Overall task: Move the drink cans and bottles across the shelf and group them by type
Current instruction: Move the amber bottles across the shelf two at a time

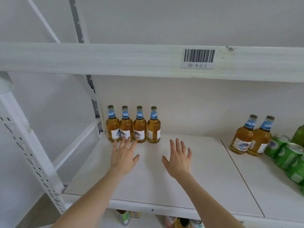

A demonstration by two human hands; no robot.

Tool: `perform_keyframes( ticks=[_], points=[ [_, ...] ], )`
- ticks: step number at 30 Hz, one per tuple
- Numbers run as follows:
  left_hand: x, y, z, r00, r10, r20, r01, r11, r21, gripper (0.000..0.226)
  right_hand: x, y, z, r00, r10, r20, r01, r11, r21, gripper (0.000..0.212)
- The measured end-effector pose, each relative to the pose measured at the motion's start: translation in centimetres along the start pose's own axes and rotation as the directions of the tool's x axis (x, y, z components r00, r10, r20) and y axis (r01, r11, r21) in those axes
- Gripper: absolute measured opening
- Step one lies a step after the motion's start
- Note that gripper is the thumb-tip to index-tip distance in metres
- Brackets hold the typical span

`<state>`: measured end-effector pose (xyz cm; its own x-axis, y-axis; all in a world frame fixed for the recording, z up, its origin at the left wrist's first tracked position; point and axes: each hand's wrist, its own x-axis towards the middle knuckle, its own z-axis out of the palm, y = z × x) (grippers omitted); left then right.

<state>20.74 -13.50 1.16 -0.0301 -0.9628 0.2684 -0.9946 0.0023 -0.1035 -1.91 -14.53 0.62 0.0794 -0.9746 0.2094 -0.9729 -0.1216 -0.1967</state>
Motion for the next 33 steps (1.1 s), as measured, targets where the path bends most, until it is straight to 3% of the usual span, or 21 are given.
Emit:
perform_keyframes(
  ticks=[9, 18, 21, 25, 29, 33],
  points=[
    [9.4, -3.7, 0.0, 0.988, 0.011, -0.153, -0.039, 0.983, -0.182, 0.071, 9.0, -3.1, 2.2, 0.998, 0.058, -0.025, -0.056, 0.997, 0.055, 0.08],
    [16.6, -3.9, 0.5, 0.968, 0.083, -0.238, -0.151, 0.946, -0.286, 0.065, 14.5, -4.5, 5.3, 0.986, 0.166, 0.017, -0.164, 0.951, 0.261, 0.084],
    [18.3, -3.7, 0.7, 0.98, 0.065, -0.189, -0.143, 0.888, -0.437, 0.057, 16.2, -4.9, 6.1, 0.979, 0.199, 0.052, -0.201, 0.867, 0.456, 0.083],
    [19.9, -3.2, 1.7, 0.999, 0.024, -0.043, -0.046, 0.773, -0.633, 0.039, 17.8, -4.8, 7.3, 0.975, 0.19, 0.114, -0.21, 0.629, 0.749, 0.08],
    [20.5, -2.6, 2.6, 0.999, -0.004, 0.037, 0.03, 0.65, -0.759, 0.034, 18.7, -4.5, 8.0, 0.971, 0.186, 0.149, -0.223, 0.49, 0.843, 0.077],
    [20.6, -2.4, 2.7, 0.999, -0.014, 0.043, 0.043, 0.585, -0.81, 0.033, 18.4, -4.2, 7.9, 0.969, 0.204, 0.139, -0.217, 0.437, 0.873, 0.072]
  ],
)
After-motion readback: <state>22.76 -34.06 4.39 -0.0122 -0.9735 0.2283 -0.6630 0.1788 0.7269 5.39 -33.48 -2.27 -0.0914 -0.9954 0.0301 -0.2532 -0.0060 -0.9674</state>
